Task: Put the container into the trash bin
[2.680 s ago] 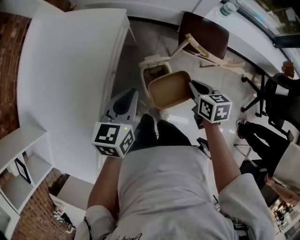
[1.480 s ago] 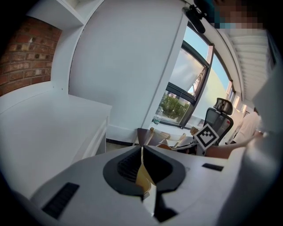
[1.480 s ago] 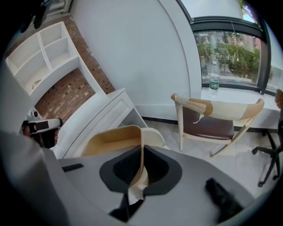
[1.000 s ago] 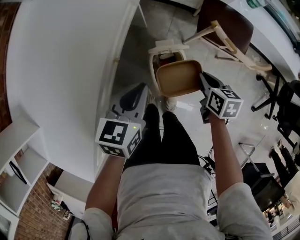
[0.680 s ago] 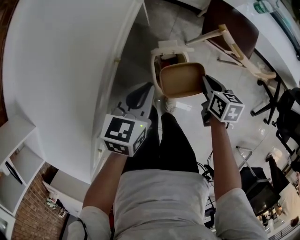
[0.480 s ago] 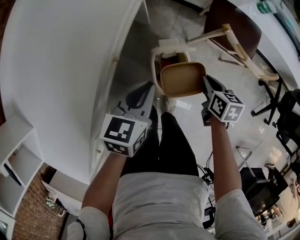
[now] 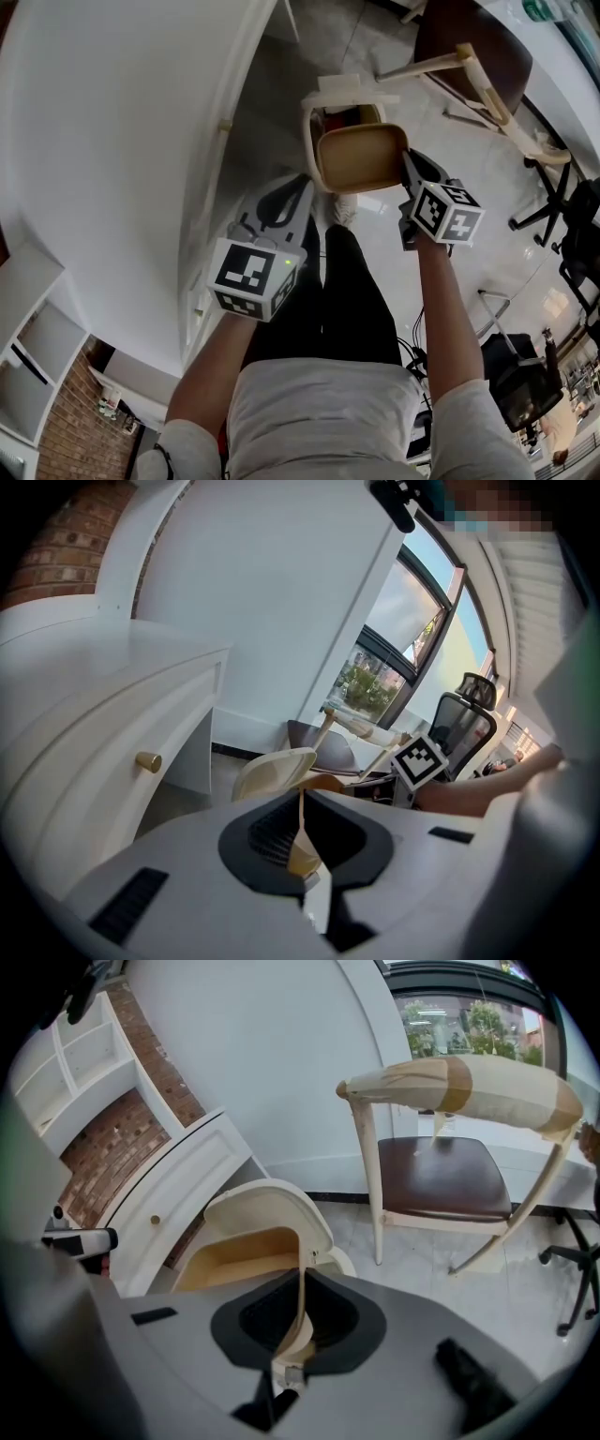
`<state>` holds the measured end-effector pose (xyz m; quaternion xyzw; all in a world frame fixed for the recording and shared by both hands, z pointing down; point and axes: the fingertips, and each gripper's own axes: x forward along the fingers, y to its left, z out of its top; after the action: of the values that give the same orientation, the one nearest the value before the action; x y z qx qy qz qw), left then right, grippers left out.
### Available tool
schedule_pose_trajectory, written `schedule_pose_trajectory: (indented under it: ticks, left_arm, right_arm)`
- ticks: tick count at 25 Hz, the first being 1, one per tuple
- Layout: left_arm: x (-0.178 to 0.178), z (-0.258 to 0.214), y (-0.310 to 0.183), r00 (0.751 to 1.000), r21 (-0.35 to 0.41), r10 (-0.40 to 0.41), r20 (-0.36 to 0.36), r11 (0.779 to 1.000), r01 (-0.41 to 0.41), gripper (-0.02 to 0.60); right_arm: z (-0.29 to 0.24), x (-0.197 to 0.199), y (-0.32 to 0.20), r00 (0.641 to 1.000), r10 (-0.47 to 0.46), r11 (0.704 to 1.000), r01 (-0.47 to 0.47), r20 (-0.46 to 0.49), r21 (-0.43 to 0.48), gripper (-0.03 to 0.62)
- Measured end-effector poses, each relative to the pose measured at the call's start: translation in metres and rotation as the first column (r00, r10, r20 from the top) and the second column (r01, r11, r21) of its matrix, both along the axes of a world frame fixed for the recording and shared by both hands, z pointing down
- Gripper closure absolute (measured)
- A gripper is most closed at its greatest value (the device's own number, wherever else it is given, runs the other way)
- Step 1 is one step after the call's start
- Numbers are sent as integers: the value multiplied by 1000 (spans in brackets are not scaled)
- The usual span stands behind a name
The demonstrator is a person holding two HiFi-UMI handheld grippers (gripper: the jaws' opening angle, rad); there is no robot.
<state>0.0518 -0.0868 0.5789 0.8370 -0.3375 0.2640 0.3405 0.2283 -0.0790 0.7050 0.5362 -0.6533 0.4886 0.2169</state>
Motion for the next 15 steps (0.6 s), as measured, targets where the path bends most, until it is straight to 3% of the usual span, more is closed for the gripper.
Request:
schedule_pose_trajectory:
  ticks: [6,15]
  left_arm:
    - [2,15,-3,1000,-13,2,-3,1000,-2,555]
    - [12,21,-2,997,-6,72,10,997,-72,555]
  right_arm:
    - [28,1,2,1000,7,1000,-7,-1,-26,557]
    - [68,-2,6,1000,10,998,-11,-20,-59,557]
